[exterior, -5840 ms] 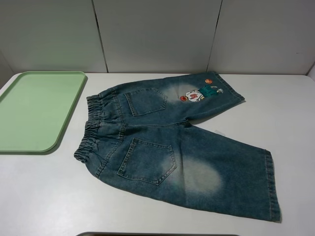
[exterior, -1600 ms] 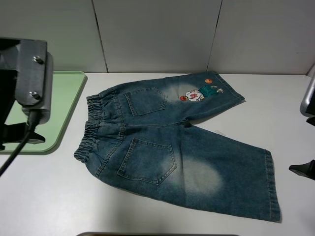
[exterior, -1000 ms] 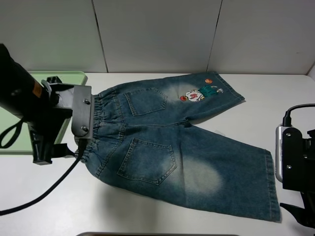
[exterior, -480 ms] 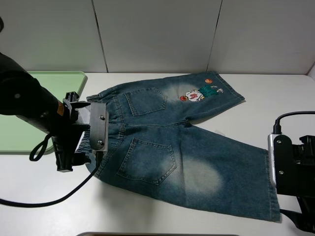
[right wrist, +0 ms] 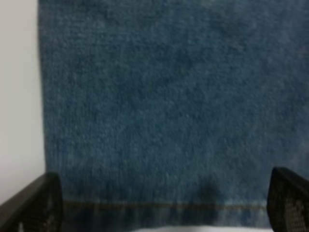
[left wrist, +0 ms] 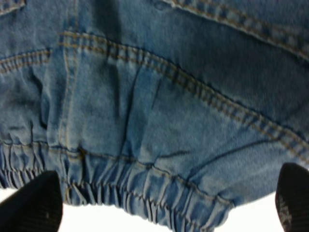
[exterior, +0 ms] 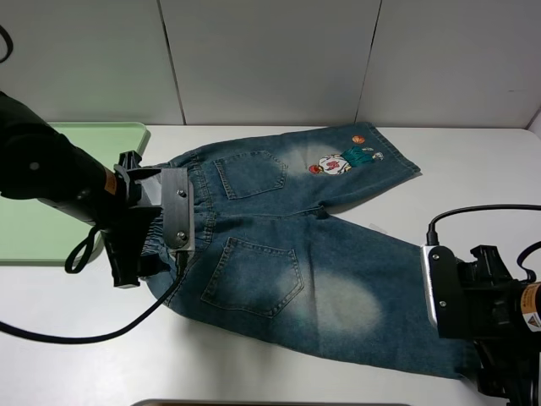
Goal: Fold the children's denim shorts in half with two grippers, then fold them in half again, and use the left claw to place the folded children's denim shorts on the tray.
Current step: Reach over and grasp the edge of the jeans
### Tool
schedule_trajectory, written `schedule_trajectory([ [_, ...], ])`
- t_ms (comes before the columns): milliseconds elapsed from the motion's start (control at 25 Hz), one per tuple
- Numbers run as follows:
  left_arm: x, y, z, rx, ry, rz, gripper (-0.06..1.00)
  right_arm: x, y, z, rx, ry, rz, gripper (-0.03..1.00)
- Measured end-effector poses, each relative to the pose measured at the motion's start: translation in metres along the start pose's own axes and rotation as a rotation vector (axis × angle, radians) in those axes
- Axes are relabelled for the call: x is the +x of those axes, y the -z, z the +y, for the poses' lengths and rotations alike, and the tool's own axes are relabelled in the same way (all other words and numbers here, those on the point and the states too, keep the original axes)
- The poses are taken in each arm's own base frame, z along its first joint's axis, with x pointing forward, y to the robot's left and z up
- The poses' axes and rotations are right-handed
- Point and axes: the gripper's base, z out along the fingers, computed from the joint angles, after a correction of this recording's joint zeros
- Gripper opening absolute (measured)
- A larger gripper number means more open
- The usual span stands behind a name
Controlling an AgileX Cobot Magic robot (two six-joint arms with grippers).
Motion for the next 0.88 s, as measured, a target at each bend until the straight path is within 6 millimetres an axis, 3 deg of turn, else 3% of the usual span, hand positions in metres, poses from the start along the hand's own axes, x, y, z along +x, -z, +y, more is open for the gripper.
schedule_trajectory([
  [880, -0.006, 0.000, 0.004, -0.049, 0.032, -0.067, 0.87, -0.003, -0.023, 0.004, -0.091, 0.009, 0.012, 0.61],
])
